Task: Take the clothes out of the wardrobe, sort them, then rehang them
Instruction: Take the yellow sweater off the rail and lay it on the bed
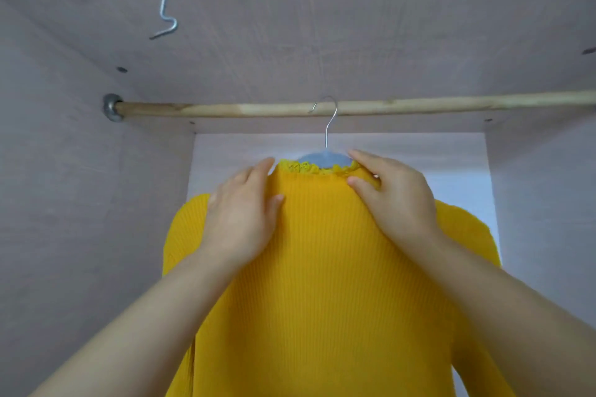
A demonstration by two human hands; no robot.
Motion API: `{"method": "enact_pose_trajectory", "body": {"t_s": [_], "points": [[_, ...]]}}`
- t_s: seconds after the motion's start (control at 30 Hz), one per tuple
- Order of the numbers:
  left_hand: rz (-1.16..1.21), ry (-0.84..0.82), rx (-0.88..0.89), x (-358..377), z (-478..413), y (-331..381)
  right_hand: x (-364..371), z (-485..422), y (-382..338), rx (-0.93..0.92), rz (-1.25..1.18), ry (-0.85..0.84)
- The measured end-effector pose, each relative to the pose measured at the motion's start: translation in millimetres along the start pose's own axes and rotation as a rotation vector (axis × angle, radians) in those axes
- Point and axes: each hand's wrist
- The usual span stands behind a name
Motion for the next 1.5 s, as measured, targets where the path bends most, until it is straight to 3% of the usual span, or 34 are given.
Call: {"method": "enact_pose_trajectory", "body": {"t_s": [0.2,0.33,0.5,0.73,1.1,1.5], "points": [[-0.048,-0.107,-0.073,-21,131,-26,52,116,-4,0.081,-0.194,-0.232],[-0.081,-0.204,-0.217,-44,243,-27,82,212,-10,0.076,-0.249,-0.382],[-0.236,-0.301,-0.392,-91,369,-1,95,329,-29,0.064,-0.386,-0.619],[-0.496,-0.426,-0.703,-182,489,57,97,454,-80,-0.067,-0.649,-0.791],[-0.952,-0.336,-1.031,-349,564,171,36,570,-224,-0.274,-1.123,-1.081],[-1.335,-0.112,-1.199,-573,620,301,-125,673,-435,-0.581,-1.398,-1.3]]}}
Point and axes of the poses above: each hand's wrist, its own z-axis away from the middle knuckle, its own x-axis out of the palm, y = z × x, and after that the axes turned 12 degrees about x, right-handed
